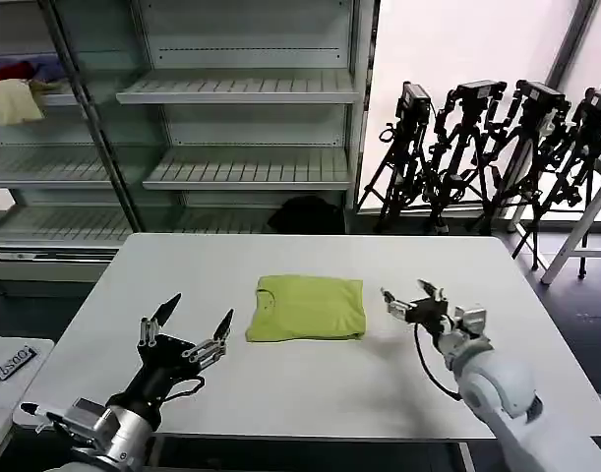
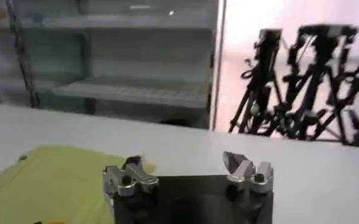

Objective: Fold and organize the clothes.

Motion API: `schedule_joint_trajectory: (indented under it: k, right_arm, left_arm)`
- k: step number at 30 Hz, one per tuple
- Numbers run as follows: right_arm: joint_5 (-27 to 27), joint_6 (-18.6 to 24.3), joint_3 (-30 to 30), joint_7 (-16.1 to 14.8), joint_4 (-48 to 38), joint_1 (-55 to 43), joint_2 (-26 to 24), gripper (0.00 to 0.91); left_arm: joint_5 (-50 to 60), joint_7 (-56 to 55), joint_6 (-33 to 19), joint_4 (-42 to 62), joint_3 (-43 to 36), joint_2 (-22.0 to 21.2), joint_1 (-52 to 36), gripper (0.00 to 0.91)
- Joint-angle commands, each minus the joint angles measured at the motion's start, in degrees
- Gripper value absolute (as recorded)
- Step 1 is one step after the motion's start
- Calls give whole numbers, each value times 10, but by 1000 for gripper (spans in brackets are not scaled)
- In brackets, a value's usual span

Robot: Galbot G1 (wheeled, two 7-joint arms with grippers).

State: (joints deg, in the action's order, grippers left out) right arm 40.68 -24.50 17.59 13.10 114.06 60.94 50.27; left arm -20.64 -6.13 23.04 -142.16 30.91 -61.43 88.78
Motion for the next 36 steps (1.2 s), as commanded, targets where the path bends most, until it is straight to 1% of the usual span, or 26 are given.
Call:
schedule_joint_trajectory:
  k: [1, 2, 4, 5, 6, 7, 8, 9, 10, 13, 16, 18, 21, 24, 31, 36]
  right_arm:
    - [-70, 228, 239, 57, 134, 318, 21, 907]
    - [-77, 248, 245, 60, 134, 336, 24, 907]
    - [-125, 332, 264, 72, 133, 392, 41, 907]
    - [-139, 355, 269, 75, 135, 413, 47, 907]
    - [-147, 369, 270, 82, 138, 426, 51, 907]
    - [-170, 397, 270, 98, 143, 445, 62, 907]
    - [-177, 400, 269, 103, 143, 450, 64, 907]
    - [-202, 424, 264, 123, 148, 463, 77, 907]
    - [-219, 440, 257, 131, 153, 476, 87, 907]
    - [-226, 452, 235, 141, 159, 499, 95, 907]
    - [-237, 472, 210, 141, 145, 509, 95, 907]
    - [-238, 485, 204, 135, 139, 512, 93, 907]
    - [-230, 517, 203, 107, 129, 524, 79, 907]
    - [-222, 531, 206, 84, 123, 528, 73, 907]
    - [-213, 529, 199, 69, 125, 526, 73, 907]
    - [-215, 525, 192, 73, 123, 522, 76, 907]
  left_arm:
    - [8, -3, -53, 63, 7, -4, 5, 907]
    - [8, -3, -58, 69, 8, -4, 6, 907]
    - [7, -4, -74, 84, 10, -7, 9, 907]
    - [7, -5, -81, 89, 13, -9, 11, 907]
    - [7, -6, -85, 92, 14, -10, 12, 907]
    - [8, -8, -93, 97, 15, -12, 14, 907]
    - [8, -9, -97, 102, 16, -13, 16, 907]
    - [8, -9, -103, 104, 17, -14, 17, 907]
    - [8, -9, -107, 107, 18, -14, 21, 907]
    - [7, -8, -122, 110, 20, -17, 26, 907]
    - [6, -7, -135, 109, 19, -20, 28, 907]
    - [5, -5, -139, 109, 20, -19, 29, 907]
    - [-1, -2, -143, 106, 23, -13, 33, 907]
    - [-2, 0, -147, 108, 27, -12, 34, 907]
    - [-1, 2, -147, 107, 25, -15, 36, 907]
    - [-1, 1, -147, 105, 28, -15, 39, 907]
